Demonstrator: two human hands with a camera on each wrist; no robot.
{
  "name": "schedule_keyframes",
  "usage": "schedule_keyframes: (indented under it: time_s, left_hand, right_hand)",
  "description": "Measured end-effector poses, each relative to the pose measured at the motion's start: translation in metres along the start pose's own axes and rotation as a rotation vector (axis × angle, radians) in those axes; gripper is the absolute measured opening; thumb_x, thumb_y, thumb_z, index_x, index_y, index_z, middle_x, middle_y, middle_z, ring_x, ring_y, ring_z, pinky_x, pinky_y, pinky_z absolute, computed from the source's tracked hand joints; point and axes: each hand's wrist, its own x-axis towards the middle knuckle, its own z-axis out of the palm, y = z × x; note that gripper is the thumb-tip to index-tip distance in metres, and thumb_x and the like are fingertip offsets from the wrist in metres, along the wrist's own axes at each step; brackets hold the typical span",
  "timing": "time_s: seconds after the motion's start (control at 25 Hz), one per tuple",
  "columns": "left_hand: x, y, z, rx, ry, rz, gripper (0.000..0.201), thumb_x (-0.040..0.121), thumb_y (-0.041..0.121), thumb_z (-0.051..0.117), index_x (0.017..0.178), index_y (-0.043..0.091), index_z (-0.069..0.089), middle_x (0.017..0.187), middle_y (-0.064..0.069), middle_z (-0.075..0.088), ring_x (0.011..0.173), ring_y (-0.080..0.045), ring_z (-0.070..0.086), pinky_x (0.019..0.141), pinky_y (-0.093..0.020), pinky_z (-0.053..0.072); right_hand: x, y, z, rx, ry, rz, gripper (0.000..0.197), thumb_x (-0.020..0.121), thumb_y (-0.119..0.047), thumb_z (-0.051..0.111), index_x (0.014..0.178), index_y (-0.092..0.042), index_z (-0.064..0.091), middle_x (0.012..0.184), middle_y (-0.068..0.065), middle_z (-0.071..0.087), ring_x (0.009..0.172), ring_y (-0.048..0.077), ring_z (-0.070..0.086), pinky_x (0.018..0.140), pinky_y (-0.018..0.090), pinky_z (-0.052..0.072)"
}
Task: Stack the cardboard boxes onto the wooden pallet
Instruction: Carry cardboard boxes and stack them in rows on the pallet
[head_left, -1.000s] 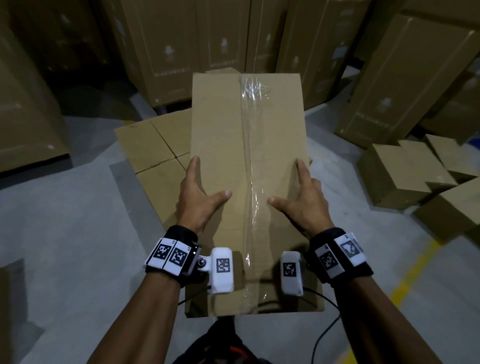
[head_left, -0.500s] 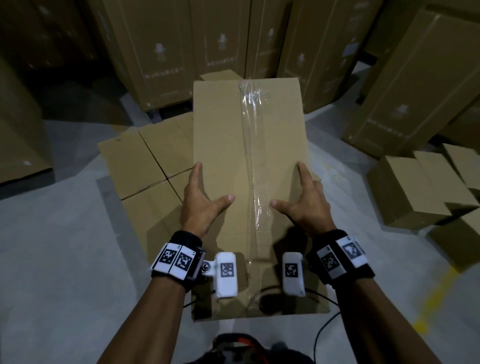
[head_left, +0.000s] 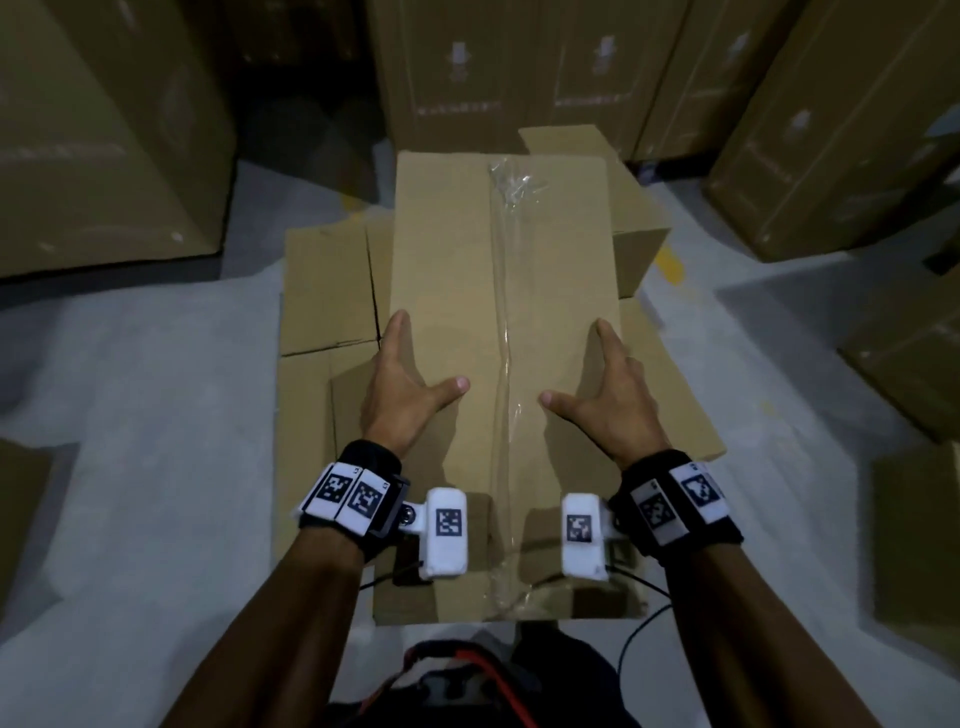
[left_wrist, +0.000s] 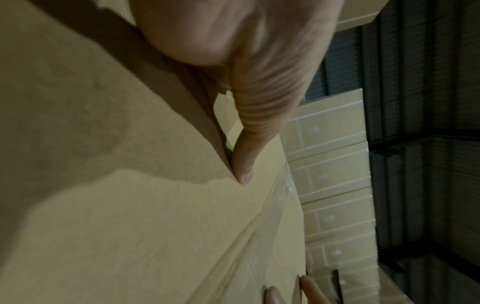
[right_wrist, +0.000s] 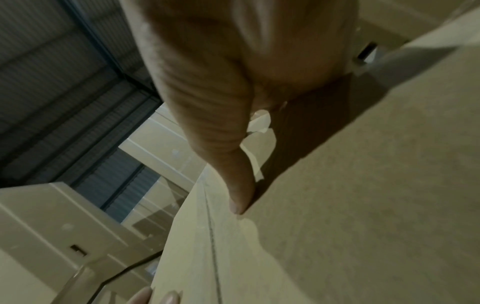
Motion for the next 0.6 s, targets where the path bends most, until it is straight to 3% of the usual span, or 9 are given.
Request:
schedule_keyframes:
  time_s: [0.2, 0.48, 0.6]
  left_hand:
    - [0.014, 0.018, 0.042, 0.035, 0.102, -0.085, 0.108, 0.074, 0.02, 0.087, 0.157, 0.029, 0.018, 0.161, 0.009, 0.023, 0.14, -0.004, 0.022, 0.109, -0.022, 0.022]
    - [0.043, 0.012, 0.066, 0.071, 0.128, -0.183, 0.109, 0.074, 0.024, 0.087, 0.157, 0.032, 0.016, 0.163, 0.006, 0.02, 0.146, -0.014, 0.022, 0.107, -0.026, 0.024]
    - [0.063, 0.003, 0.069, 0.067, 0.107, -0.213, 0.111, 0.074, 0.026, 0.087, 0.157, 0.034, 0.015, 0.163, 0.005, 0.02, 0.147, -0.016, 0.022, 0.107, -0.028, 0.024]
  right_hand:
    - [0.067, 0.016, -0.027, -0.002, -0.137, -0.093, 0.108, 0.077, -0.04, 0.084, 0.157, -0.04, 0.011, 0.161, 0.006, 0.025, 0.144, 0.029, 0.03, 0.11, 0.038, 0.032]
    - [0.118, 0.028, -0.024, -0.002, -0.25, -0.042, 0.11, 0.076, -0.041, 0.084, 0.155, -0.048, 0.008, 0.163, 0.007, 0.018, 0.147, 0.034, 0.024, 0.115, 0.052, 0.033]
    - [0.136, 0.027, -0.018, -0.012, -0.26, -0.029, 0.11, 0.076, -0.04, 0.085, 0.155, -0.048, 0.009, 0.163, 0.005, 0.019, 0.145, 0.033, 0.029, 0.114, 0.05, 0.035]
